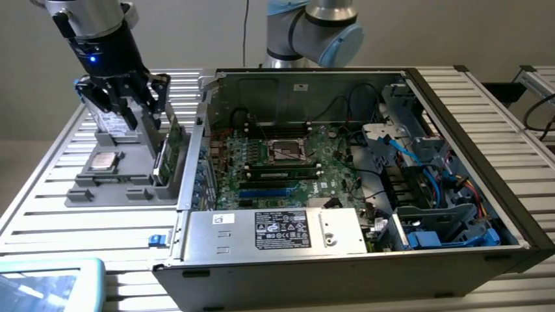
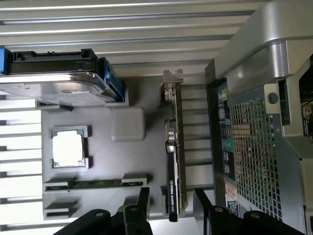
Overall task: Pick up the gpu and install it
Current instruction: 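Pick up the gpu and move the gpu toward the slot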
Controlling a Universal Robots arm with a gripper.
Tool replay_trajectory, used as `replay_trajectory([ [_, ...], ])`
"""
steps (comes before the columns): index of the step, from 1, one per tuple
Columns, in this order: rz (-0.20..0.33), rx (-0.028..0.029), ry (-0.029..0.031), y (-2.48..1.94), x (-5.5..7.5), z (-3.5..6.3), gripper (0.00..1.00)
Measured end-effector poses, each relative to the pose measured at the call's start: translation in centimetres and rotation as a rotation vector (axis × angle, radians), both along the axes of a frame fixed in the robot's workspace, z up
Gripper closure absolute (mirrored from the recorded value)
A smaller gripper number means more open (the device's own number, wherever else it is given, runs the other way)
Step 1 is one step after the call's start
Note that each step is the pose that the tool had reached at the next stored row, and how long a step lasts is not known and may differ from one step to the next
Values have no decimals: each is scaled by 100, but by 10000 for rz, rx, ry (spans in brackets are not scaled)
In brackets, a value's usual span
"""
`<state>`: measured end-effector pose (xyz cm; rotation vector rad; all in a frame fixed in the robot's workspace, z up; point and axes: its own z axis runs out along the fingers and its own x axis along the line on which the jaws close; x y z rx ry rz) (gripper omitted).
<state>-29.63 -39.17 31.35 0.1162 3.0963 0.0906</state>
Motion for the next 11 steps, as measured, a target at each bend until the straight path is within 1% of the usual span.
replay_trajectory([
  [3, -1, 0, -7, 0, 1, -54, 52],
  [6, 2, 1, -35, -1, 2, -108, 52],
  [8, 0, 2, -76, 0, 1, -136, 52],
  [11, 0, 8, -167, -1, 1, -172, 52],
])
